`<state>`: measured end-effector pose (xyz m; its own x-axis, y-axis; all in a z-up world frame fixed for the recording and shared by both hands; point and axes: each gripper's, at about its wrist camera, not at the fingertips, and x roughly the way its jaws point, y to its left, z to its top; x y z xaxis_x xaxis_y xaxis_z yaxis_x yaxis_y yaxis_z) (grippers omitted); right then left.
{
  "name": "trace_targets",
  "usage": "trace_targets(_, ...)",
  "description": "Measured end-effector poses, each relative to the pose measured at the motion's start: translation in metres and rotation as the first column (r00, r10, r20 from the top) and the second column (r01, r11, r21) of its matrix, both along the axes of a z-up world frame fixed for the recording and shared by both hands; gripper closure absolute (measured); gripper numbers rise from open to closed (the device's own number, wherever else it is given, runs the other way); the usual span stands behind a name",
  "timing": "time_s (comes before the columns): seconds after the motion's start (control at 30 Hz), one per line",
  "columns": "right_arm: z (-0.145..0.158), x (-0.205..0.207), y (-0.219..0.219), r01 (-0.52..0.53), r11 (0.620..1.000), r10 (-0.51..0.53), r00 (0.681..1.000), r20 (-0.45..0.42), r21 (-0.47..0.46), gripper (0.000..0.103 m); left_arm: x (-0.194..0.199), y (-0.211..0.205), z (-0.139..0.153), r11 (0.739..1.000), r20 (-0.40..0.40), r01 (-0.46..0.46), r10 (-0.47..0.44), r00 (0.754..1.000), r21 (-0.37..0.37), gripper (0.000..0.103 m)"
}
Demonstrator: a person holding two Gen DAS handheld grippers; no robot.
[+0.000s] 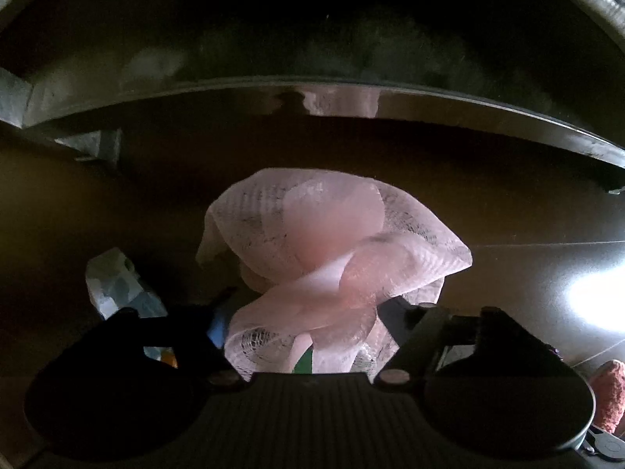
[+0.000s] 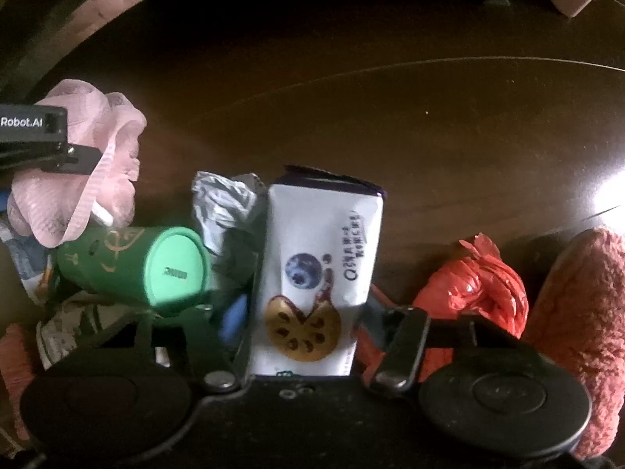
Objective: Collect trash
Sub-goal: 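Lower to the trash and grasp the pink mesh bag with left gripper while right grasps the snack wrapper, then lift the pink mesh bag and snack wrapper up toward the teal bin with both grippers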
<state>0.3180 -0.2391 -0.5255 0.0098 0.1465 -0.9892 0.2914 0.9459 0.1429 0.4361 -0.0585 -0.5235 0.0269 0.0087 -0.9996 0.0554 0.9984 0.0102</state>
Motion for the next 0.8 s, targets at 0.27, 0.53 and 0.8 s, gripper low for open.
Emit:
trace_targets(0.27,0.006,0.006,0.003,0.032,0.999,-0.032,0.999,-0.01,0.0,0.06,-0.002,0.007,0.003,0.998,-0.055,-0.036,0.034,0.998,-0.045,0.058)
trace_targets(0.53,0.025,0.004,0.005,0.007,1.0,-0.007,1.0,0.018,-0.004,0.067,-0.011,0.001,0.028,1.0,-0.031,0.0,0.0,1.0,0.006,0.085)
trace_targets(0.8,0.076,0.001,0.009,-0.042,0.999,0.043,0.997,0.07,-0.019,0.068,-0.014,-0.005,0.088,1.0,0.021,0.018,-0.018,1.0,0.007,0.088)
